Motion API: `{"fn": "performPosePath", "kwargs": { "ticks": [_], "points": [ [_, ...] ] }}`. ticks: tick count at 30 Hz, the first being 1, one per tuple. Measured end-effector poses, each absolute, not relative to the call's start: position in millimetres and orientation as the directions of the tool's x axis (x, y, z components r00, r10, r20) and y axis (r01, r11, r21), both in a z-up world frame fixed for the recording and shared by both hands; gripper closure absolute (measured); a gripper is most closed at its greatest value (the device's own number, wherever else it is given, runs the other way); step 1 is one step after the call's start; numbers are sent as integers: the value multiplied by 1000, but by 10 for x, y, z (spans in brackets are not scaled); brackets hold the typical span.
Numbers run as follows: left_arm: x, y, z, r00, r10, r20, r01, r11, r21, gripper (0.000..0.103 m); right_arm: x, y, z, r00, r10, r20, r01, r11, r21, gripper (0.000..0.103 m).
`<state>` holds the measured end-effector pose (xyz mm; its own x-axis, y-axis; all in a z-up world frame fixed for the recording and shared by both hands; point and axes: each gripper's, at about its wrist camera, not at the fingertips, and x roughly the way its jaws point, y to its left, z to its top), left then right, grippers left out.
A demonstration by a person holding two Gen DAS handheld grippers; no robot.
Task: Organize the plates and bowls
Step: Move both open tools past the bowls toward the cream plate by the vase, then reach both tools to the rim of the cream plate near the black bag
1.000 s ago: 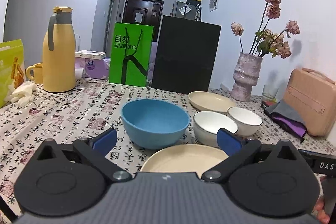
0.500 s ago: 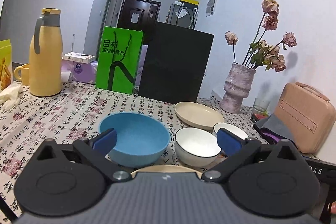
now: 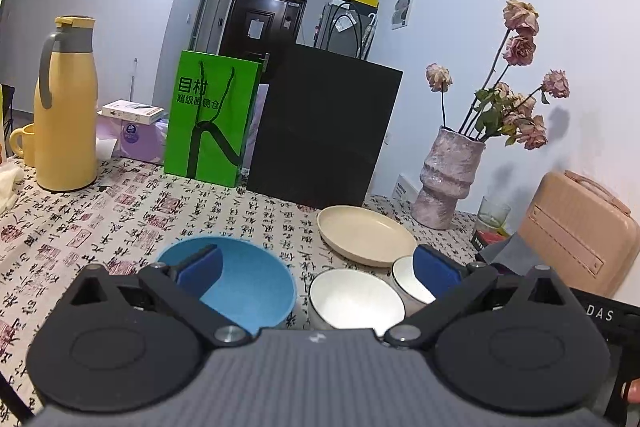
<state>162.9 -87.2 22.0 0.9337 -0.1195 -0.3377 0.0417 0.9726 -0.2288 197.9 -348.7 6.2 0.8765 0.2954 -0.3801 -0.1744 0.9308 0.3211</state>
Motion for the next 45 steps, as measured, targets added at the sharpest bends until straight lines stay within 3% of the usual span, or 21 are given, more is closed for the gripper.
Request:
{"fn": "performPosePath", "kwargs": {
  "ticks": [45],
  "points": [
    [3189, -864, 325, 897, -7, -442, -113, 963, -245, 0, 3911, -3358, 364, 834, 328, -444, -159, 913, 376, 0]
  ]
}}
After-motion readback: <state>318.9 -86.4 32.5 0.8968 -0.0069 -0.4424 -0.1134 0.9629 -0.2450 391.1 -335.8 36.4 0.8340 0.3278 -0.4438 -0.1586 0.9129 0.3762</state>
